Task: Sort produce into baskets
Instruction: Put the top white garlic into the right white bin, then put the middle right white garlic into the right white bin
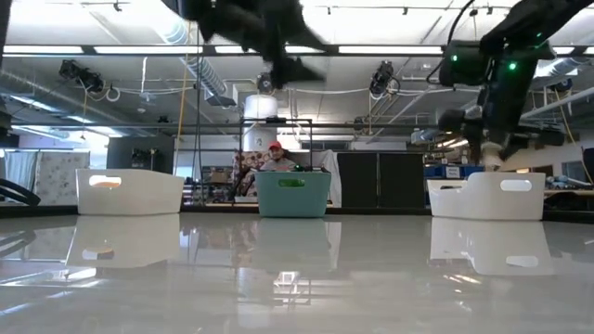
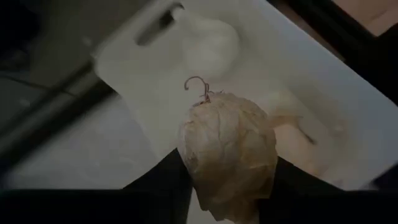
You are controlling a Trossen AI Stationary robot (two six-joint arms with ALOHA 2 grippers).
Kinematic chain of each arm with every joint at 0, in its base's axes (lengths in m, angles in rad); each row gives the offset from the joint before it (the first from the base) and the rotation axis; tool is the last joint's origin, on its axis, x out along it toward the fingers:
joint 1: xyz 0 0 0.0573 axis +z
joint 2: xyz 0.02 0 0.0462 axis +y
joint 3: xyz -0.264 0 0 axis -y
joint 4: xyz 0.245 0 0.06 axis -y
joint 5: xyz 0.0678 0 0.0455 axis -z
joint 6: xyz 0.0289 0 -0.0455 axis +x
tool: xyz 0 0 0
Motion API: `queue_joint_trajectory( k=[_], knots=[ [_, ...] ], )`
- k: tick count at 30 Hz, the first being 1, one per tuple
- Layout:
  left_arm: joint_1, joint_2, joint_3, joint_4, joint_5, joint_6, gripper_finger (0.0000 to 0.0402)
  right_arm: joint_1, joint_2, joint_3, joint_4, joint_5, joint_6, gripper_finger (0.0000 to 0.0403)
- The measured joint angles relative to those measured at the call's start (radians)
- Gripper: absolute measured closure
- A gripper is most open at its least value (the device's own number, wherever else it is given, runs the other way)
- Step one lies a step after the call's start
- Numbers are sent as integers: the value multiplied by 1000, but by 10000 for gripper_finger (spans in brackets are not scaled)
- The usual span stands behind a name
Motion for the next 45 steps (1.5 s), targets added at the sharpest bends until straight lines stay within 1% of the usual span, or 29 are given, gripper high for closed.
queue_joint_trajectory(
  k=[2, 4, 7, 10, 14, 16, 18, 20, 23, 26, 29, 30, 32, 34, 37, 41, 45],
  knots=[
    [-2, 11, -32, -1, -11, -3, 39, -14, 23, 0, -19, -20, -19, 234],
    [-2, 6, -37, 25, -11, -3, 39, -20, 38, 0, -14, -24, -25, 211],
    [-3, -3, -60, 33, -5, 0, 39, -22, 44, 0, 5, -29, -31, 179],
    [-14, 17, -100, 43, -12, -24, 39, -14, 30, 0, 32, -28, -54, 155],
    [-35, 6, -151, 196, -14, -48, 39, 8, -26, 1, 129, -29, -187, 141],
    [-48, 11, -189, 268, -33, -42, 39, 24, -64, 0, 176, -53, -278, 141],
    [-62, 15, -226, 324, -53, -20, 39, 36, -96, 1, 240, -98, -362, 143],
    [-78, 13, -254, 439, -69, 3, 39, 37, -117, 1, 281, -174, -448, 148],
    [-108, 28, -294, 583, -69, 20, 39, 36, -131, 1, 330, -329, -577, 156],
    [-148, 86, -303, 665, -95, 62, 39, 52, -138, 1, 332, -503, -676, 160],
    [-189, 178, -252, 680, -120, 68, 39, 98, -160, 1, 304, -685, -711, 160],
    [-204, 217, -225, 681, -120, 50, 39, 116, -172, 1, 279, -730, -703, 160],
    [-236, 290, -166, 679, -122, 19, 39, 154, -204, 1, 213, -786, -692, 161],
    [-271, 364, -90, 680, -121, 5, 39, 191, -248, 1, 144, -801, -690, 161],
    [-326, 456, 20, 662, -126, 56, 41, 228, -330, 1, 5, -784, -664, 164],
    [-394, 560, 160, 586, -173, 65, 53, 261, -450, 1, -170, -760, -634, 174],
    [-451, 661, 262, 580, -216, 43, 71, 291, -539, 1, -291, -760, -630, 182]
  ],
)
